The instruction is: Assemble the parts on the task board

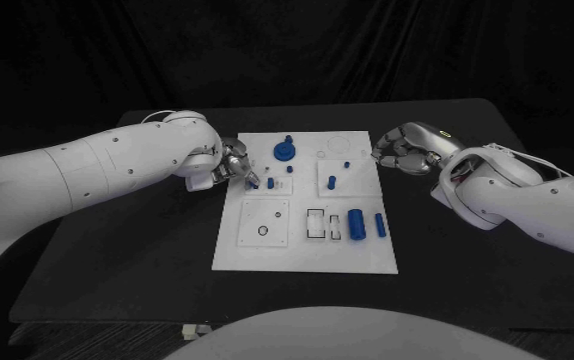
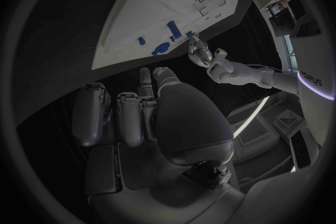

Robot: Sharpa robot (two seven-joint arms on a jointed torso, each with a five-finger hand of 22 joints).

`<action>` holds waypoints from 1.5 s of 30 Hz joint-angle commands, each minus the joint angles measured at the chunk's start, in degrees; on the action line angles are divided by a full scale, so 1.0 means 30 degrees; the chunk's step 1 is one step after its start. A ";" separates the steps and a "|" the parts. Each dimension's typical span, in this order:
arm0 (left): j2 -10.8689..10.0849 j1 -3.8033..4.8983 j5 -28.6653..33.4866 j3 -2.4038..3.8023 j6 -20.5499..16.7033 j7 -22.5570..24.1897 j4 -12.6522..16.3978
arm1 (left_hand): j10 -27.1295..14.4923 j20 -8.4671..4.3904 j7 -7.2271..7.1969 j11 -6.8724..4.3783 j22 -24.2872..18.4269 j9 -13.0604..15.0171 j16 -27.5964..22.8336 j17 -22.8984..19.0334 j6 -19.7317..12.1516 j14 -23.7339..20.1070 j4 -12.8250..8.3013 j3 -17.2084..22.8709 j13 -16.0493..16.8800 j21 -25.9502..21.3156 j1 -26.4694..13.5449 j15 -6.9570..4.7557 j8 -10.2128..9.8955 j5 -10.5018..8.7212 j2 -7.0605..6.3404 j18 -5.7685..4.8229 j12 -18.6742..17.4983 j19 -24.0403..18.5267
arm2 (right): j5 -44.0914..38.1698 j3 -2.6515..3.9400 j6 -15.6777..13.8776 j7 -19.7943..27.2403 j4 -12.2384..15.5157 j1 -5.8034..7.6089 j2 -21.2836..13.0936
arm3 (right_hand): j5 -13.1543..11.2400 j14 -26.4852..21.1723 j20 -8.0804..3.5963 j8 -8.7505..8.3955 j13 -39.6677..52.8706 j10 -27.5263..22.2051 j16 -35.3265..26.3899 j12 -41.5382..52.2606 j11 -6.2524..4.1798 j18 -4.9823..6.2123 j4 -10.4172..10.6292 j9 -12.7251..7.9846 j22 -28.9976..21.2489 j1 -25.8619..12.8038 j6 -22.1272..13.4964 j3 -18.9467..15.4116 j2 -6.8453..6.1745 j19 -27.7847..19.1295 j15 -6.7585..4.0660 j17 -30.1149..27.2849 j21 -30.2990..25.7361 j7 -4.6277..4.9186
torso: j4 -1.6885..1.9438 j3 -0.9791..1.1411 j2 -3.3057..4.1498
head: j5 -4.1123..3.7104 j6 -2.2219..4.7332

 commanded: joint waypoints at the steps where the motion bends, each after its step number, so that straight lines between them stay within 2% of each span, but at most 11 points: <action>1: 0.0040 -0.0063 0.0032 -0.0008 0.0003 0.0201 -0.0050 | 0.1986 0.0017 -0.0169 0.0140 0.3828 -0.0069 0.0126 0.5032 -0.0049 0.2055 -0.0637 0.0319 0.5032 -0.0110 -0.0415 0.0139 -0.0094 -0.1700 0.0267 0.0185 0.0068 -0.0105 | -0.0042 0.0013 0.0060 -0.0295 0.0000 -0.0043 -0.0002 | 0.0098 0.1049 0.0156 -0.0090 -0.0214 0.0642 -0.0066 -0.0109 0.0035 0.0381 0.0009 -0.0026 0.3523 0.0212 0.0037 0.0072 -0.0031 0.0168 -0.0189 -0.0017 -0.0112 -0.0014 | -0.0003 0.0001 -0.0002 | 0.0014 -0.0002; 3: 0.0047 -0.0070 0.0032 -0.0008 0.0064 0.0139 -0.0065 | 0.1986 0.0035 -0.0189 0.0157 0.3823 -0.0254 0.0126 0.5032 0.0018 0.2055 0.0039 -0.0653 0.5032 -0.0145 -0.0914 0.0133 -0.0260 -0.3553 0.0402 0.0186 0.0068 -0.0113 | -0.0042 0.0013 0.0060 -0.0293 -0.0003 -0.0044 0.0006 | 0.0098 0.1049 0.0156 -0.0090 -0.0214 0.0642 -0.0066 -0.0109 0.0035 0.0381 0.0009 -0.0026 0.3523 0.0212 0.0037 0.0072 -0.0031 0.0168 -0.0189 -0.0017 -0.0112 -0.0014 | -0.0008 0.0003 -0.0001 | 0.0034 -0.0002; 5: 0.0056 -0.0081 0.0032 -0.0008 0.0154 0.0049 -0.0087 | 0.1986 0.0056 -0.0165 0.0164 0.3797 -0.0464 0.0126 0.5032 0.0050 0.2055 0.0472 -0.1433 0.5032 -0.0237 -0.1118 0.0139 -0.0461 -0.4586 0.0482 0.0201 0.0068 -0.0164 | -0.0042 0.0013 0.0060 -0.0292 -0.0006 -0.0044 0.0013 | 0.0098 0.1049 0.0156 -0.0090 -0.0214 0.0642 -0.0066 -0.0109 0.0035 0.0381 0.0009 -0.0026 0.3523 0.0212 0.0037 0.0072 -0.0031 0.0168 -0.0189 -0.0017 -0.0112 -0.0014 | -0.0011 0.0003 0.0002 | 0.0041 -0.0002; 9: 0.0068 -0.0118 0.0032 -0.0008 0.0301 -0.0076 -0.0140 | 0.1986 0.0074 -0.0066 0.0242 0.3759 -0.0789 0.0126 0.5032 0.0128 0.2055 0.1104 -0.2592 0.5032 -0.0374 -0.1472 0.0207 -0.0771 -0.5507 0.0489 0.0234 0.0068 -0.0237 | -0.0042 0.0013 0.0054 -0.0289 -0.0011 -0.0047 0.0027 | 0.0100 0.1047 0.0157 -0.0104 -0.0223 0.0639 -0.0074 -0.0115 0.0043 0.0387 -0.0017 -0.0025 0.3513 0.0234 0.0027 0.0132 -0.0034 0.0157 -0.0186 -0.0027 -0.0146 -0.0004 | -0.0004 0.0001 0.0010 | 0.0041 -0.0002; 10: 0.0068 -0.0128 0.0032 -0.0008 0.0323 -0.0093 -0.0149 | 0.1986 0.0098 -0.0036 0.0267 0.3747 -0.0920 0.0126 0.5032 0.0209 0.2055 0.1386 -0.3161 0.5032 -0.0426 -0.1659 0.0231 -0.0886 -0.6075 0.0498 0.0244 0.0068 -0.0258 | -0.0042 0.0013 0.0053 -0.0289 -0.0011 -0.0048 0.0029 | 0.0100 0.1047 0.0157 -0.0104 -0.0223 0.0639 -0.0074 -0.0115 0.0043 0.0387 -0.0017 -0.0025 0.3513 0.0234 0.0027 0.0132 -0.0034 0.0157 -0.0186 -0.0027 -0.0146 -0.0004 | -0.0002 -0.0001 0.0012 | 0.0031 -0.0002; 17: 0.0063 -0.0191 0.0032 -0.0008 0.0425 -0.0144 -0.0209 | 0.1986 0.0139 0.0023 0.0325 0.3747 -0.1143 0.0126 0.5032 0.0328 0.2055 0.1958 -0.4313 0.5032 -0.0463 -0.1995 0.0276 -0.1108 -0.6924 0.0524 0.0248 0.0068 -0.0248 | -0.0042 0.0013 0.0066 -0.0287 -0.0024 -0.0055 0.0052 | 0.0100 0.1047 0.0157 -0.0104 -0.0223 0.0639 -0.0074 -0.0115 0.0043 0.0387 -0.0017 -0.0025 0.3513 0.0234 0.0027 0.0132 -0.0034 0.0157 -0.0186 -0.0027 -0.0146 -0.0004 | 0.0001 0.0001 0.0002 | 0.0016 -0.0002; 32: 0.0027 -0.0223 0.0032 -0.0008 0.0276 -0.0020 -0.0212 | 0.1986 0.0171 0.0060 0.0362 0.3746 -0.1261 0.0126 0.5032 0.0399 0.2055 0.2655 -0.5476 0.5032 -0.0497 -0.2493 0.0309 -0.1259 -0.7204 0.0536 0.0252 0.0068 -0.0242 | -0.0042 0.0013 0.0136 -0.0316 -0.0046 -0.0088 0.0082 | 0.0098 0.1049 0.0159 -0.0117 -0.0239 0.0632 -0.0071 -0.0124 0.0050 0.0385 -0.0031 -0.0025 0.3515 0.0238 0.0016 0.0173 -0.0042 0.0160 -0.0182 -0.0018 -0.0140 0.0004 | -0.0002 -0.0004 -0.0003 | 0.0021 -0.0002; 35: 0.0003 -0.0224 0.0032 -0.0008 0.0242 0.0024 -0.0184 | 0.1986 0.0175 0.0057 0.0357 0.3742 -0.1268 0.0126 0.5032 0.0361 0.2055 0.2682 -0.5536 0.5032 -0.0517 -0.2333 0.0318 -0.1299 -0.7035 0.0770 0.0257 0.0068 -0.0250 | -0.0042 0.0013 0.0145 -0.0320 -0.0053 -0.0097 0.0083 | 0.0098 0.1049 0.0159 -0.0117 -0.0239 0.0632 -0.0071 -0.0124 0.0050 0.0385 -0.0031 -0.0025 0.3515 0.0238 0.0016 0.0173 -0.0042 0.0160 -0.0182 -0.0018 -0.0140 0.0004 | -0.0011 -0.0003 -0.0008 | 0.0032 -0.0002; 36: -0.0005 -0.0224 0.0032 -0.0008 0.0233 0.0041 -0.0173 | 0.1986 0.0181 0.0054 0.0359 0.3742 -0.1267 0.0126 0.5032 0.0312 0.2055 0.2553 -0.5533 0.5032 -0.0523 -0.2046 0.0316 -0.1333 -0.6736 0.0894 0.0256 0.0068 -0.0250 | -0.0042 0.0013 0.0148 -0.0321 -0.0056 -0.0100 0.0084 | 0.0098 0.1049 0.0159 -0.0117 -0.0239 0.0632 -0.0071 -0.0124 0.0050 0.0385 -0.0031 -0.0025 0.3515 0.0238 0.0016 0.0173 -0.0042 0.0160 -0.0182 -0.0018 -0.0140 0.0004 | -0.0011 -0.0002 -0.0009 | 0.0044 -0.0002; 37: -0.0019 -0.0225 0.0032 -0.0008 0.0231 0.0077 -0.0151 | 0.1986 0.0168 0.0027 0.0346 0.3738 -0.1252 0.0126 0.5032 0.0260 0.2055 0.2111 -0.5411 0.5032 -0.0545 -0.1370 0.0297 -0.1363 -0.5793 0.0989 0.0264 0.0068 -0.0261 | -0.0042 0.0013 0.0151 -0.0323 -0.0061 -0.0105 0.0087 | 0.0098 0.1049 0.0159 -0.0117 -0.0239 0.0632 -0.0071 -0.0124 0.0050 0.0385 -0.0031 -0.0025 0.3515 0.0238 0.0016 0.0173 -0.0042 0.0160 -0.0182 -0.0018 -0.0140 0.0004 | -0.0011 -0.0001 -0.0006 | 0.0051 -0.0002; 45: -0.0134 -0.0227 0.0032 -0.0009 0.0168 0.0303 0.0020 | 0.1986 0.0111 -0.0074 0.0249 0.3724 -0.1249 0.0126 0.5032 0.0050 0.2055 0.0644 -0.4975 0.5032 -0.0615 0.0594 0.0229 -0.1507 -0.3136 0.1059 0.0275 0.0068 -0.0291 | -0.0042 0.0013 0.0168 -0.0340 -0.0077 -0.0123 0.0103 | 0.0098 0.1049 0.0159 -0.0117 -0.0239 0.0632 -0.0071 -0.0124 0.0050 0.0385 -0.0031 -0.0025 0.3515 0.0238 0.0016 0.0173 -0.0042 0.0160 -0.0182 -0.0018 -0.0140 0.0004 | -0.0006 0.0001 0.0003 | 0.0060 -0.0002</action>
